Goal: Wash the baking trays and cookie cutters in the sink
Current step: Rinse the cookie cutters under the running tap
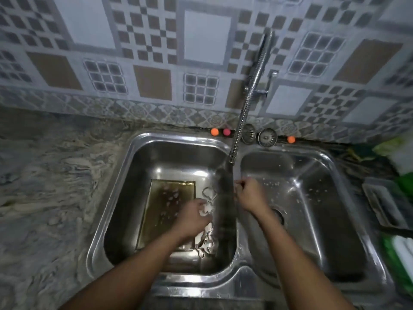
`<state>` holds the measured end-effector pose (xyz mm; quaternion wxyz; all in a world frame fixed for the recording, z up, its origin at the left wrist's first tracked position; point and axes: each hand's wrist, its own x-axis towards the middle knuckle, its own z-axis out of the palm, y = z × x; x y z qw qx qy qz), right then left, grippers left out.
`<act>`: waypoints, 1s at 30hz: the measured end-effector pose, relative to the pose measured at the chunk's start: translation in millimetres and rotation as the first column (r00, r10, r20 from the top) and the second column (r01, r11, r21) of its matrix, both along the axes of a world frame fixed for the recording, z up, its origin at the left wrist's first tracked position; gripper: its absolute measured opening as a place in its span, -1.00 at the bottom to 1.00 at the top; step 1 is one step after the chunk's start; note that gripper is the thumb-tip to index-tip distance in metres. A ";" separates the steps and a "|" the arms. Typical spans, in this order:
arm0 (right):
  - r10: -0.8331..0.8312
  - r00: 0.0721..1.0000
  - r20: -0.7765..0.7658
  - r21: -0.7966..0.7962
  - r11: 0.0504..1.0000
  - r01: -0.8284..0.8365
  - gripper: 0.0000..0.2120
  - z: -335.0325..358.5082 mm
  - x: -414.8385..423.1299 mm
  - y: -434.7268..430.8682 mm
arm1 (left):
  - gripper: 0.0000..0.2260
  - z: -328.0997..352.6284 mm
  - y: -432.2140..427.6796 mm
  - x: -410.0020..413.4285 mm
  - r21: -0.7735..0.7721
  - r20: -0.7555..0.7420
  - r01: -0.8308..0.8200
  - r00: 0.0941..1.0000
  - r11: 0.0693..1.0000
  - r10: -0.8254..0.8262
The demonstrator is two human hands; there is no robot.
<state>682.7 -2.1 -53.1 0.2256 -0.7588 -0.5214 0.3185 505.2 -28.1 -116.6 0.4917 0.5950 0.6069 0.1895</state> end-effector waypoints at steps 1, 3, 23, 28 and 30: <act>-0.009 1.000 0.015 0.062 0.998 0.009 -0.83 12.0 10.3 6.0 | -0.57 11.2 5.8 2.6 0.055 0.021 -0.034 0.999 0.998 0.033; -0.046 0.994 0.094 0.163 0.986 0.030 -0.82 33.5 31.7 19.6 | -0.64 32.8 16.7 8.9 0.118 0.118 -0.114 0.988 0.986 0.100; -0.012 0.974 0.227 0.529 0.841 -0.113 -0.73 160.5 94.8 186.1 | -0.78 90.8 65.1 46.3 0.202 0.442 -0.215 0.891 0.955 0.107; 0.007 0.944 0.329 0.519 0.834 -0.187 -0.78 160.2 94.8 196.0 | -0.71 84.1 63.4 46.8 0.134 0.512 -0.245 0.847 0.960 0.145; -0.007 0.944 0.331 0.515 0.840 -0.175 -0.76 159.8 94.5 196.4 | -0.71 85.1 63.3 45.9 0.122 0.523 -0.240 0.840 0.963 0.143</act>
